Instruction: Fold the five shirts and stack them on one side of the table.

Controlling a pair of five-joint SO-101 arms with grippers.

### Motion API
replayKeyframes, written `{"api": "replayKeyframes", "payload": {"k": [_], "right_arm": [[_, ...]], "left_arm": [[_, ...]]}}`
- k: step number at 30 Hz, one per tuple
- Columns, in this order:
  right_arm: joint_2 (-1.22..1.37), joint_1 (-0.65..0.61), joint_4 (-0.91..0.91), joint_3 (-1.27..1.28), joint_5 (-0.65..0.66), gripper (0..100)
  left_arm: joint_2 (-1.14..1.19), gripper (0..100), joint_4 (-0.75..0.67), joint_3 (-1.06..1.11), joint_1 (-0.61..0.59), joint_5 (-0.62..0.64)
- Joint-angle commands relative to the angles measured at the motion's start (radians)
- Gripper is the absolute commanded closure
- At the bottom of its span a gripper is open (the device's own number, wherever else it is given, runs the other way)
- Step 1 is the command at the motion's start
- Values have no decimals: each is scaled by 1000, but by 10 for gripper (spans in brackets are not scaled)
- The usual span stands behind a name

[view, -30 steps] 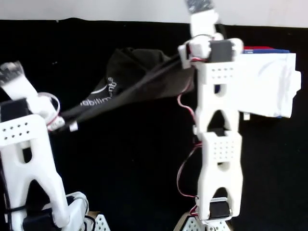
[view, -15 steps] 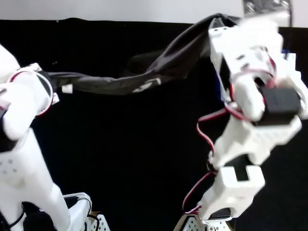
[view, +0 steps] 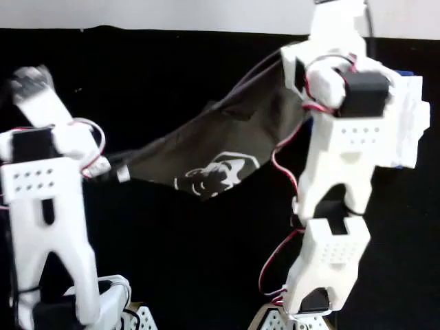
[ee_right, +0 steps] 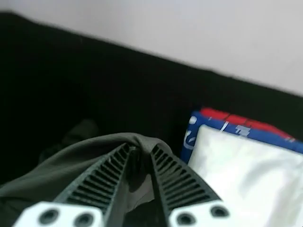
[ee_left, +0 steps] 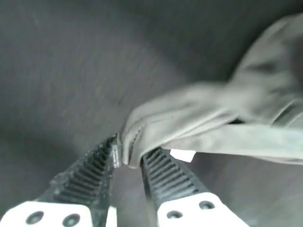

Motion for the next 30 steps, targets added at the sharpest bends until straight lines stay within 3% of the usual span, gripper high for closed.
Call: {"api": "replayKeyframes", "payload": {"k": [1,5,10,17,23,30], "right_arm": [[-10,12,12,5,2,993],[-56,16,13,27,6,993],[-176,22,12,255,6,993],[-361,25,-27,625,8,993],[-478,67,-242,943,8,993],[-590,74,-407,1236,8,993]], "left_arm": [[97,897,-26,71,8,-29],[223,779,5,-8,-5,-29],[277,787,157,-255,-5,-57],[318,787,216,-355,193,-57],[406,787,57,-226,380,-57],[558,784,-190,-136,389,-57]]}}
